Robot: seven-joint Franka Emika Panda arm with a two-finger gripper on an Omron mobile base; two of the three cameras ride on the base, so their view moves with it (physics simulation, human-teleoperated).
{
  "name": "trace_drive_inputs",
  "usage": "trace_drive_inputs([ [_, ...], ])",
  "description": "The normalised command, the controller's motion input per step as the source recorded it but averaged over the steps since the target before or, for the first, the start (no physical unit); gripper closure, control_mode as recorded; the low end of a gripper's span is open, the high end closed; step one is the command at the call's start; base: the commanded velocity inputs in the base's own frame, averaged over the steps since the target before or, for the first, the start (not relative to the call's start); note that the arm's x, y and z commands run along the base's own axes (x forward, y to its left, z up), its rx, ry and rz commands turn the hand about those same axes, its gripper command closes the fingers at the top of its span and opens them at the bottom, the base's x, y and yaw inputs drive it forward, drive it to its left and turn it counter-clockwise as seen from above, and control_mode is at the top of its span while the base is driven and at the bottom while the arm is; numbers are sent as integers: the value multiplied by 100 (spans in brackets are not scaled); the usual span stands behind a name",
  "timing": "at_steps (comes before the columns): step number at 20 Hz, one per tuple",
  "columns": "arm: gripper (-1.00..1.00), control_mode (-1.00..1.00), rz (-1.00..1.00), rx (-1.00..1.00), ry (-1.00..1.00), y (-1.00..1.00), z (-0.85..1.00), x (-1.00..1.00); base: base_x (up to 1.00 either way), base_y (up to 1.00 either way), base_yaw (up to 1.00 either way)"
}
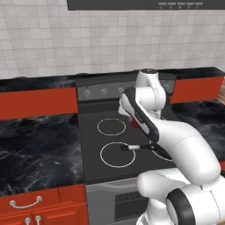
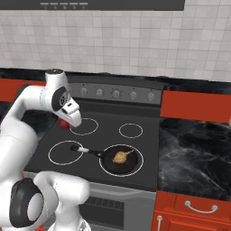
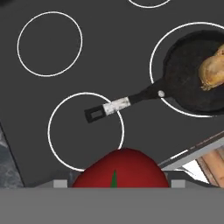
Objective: Place the pan on the front right burner on the stove. Then place the tomato and the onion in the pan and turn on the front right burner.
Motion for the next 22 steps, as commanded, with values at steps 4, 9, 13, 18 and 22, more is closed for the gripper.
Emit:
trace_drive_inputs([
  [4, 100, -100, -27, -6, 0, -59, -3, 0, 0, 0, 0],
  [9, 100, -100, -26, -2, 1, -53, -16, 0, 0, 0, 0],
  [13, 100, -100, -20, 0, 4, -54, -26, 0, 0, 0, 0],
  [18, 100, -100, -13, 0, 6, -46, -29, 0, 0, 0, 0],
  [22, 100, -100, -11, 0, 5, -33, -25, 0, 0, 0, 0],
])
